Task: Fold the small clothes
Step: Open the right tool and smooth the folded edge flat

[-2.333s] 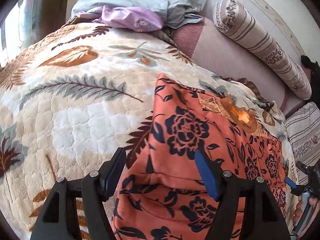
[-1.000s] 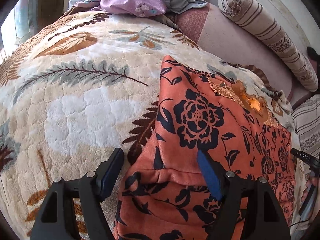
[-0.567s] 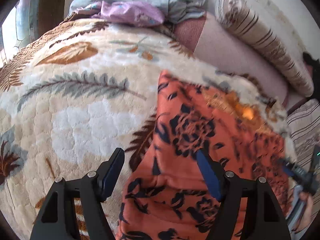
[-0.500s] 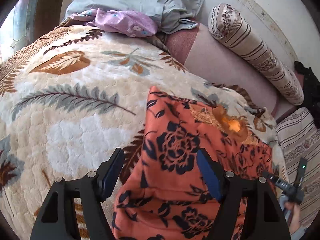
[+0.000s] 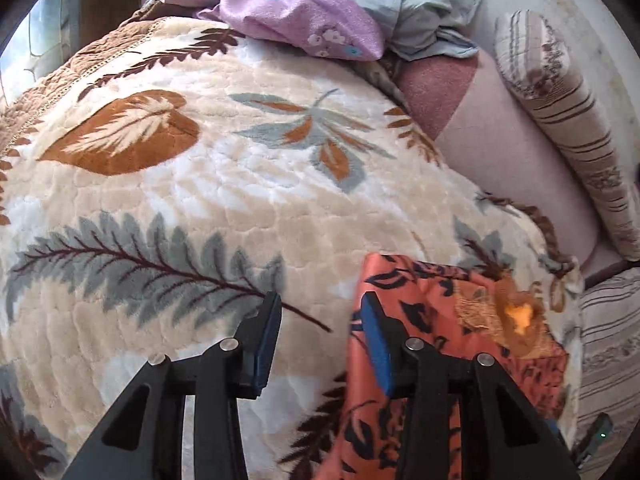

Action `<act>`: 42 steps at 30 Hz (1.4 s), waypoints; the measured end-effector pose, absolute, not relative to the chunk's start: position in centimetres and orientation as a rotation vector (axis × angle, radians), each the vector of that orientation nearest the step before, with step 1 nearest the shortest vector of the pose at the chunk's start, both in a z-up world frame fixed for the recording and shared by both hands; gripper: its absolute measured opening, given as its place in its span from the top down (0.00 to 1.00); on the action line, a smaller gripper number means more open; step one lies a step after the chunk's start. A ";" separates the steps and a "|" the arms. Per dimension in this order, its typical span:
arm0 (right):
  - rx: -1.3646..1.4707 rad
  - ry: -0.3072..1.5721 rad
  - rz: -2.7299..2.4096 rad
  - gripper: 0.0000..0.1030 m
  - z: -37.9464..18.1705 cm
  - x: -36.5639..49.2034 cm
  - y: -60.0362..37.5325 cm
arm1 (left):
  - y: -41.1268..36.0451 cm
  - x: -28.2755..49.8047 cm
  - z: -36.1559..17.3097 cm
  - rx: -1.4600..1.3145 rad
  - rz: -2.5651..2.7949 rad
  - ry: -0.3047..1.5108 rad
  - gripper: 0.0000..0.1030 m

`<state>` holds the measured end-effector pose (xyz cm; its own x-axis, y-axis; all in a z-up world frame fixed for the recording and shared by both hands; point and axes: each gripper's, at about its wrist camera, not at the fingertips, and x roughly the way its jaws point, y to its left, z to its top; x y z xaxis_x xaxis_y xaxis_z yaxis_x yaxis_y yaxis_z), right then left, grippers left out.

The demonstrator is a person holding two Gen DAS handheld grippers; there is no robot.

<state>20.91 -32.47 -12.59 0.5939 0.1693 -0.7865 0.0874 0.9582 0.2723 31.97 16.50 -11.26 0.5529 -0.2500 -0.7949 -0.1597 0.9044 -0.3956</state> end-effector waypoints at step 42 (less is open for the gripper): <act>0.775 0.876 0.061 0.01 -11.1 -0.7 -40.0 | 8.7 2.5 -13.9 0.014 0.033 0.925 0.11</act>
<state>-0.73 -40.05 -11.11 0.6567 0.3504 -0.6678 0.2540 0.7310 0.6333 2.55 8.68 -13.94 0.6016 0.0344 -0.7980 -0.0221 0.9994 0.0264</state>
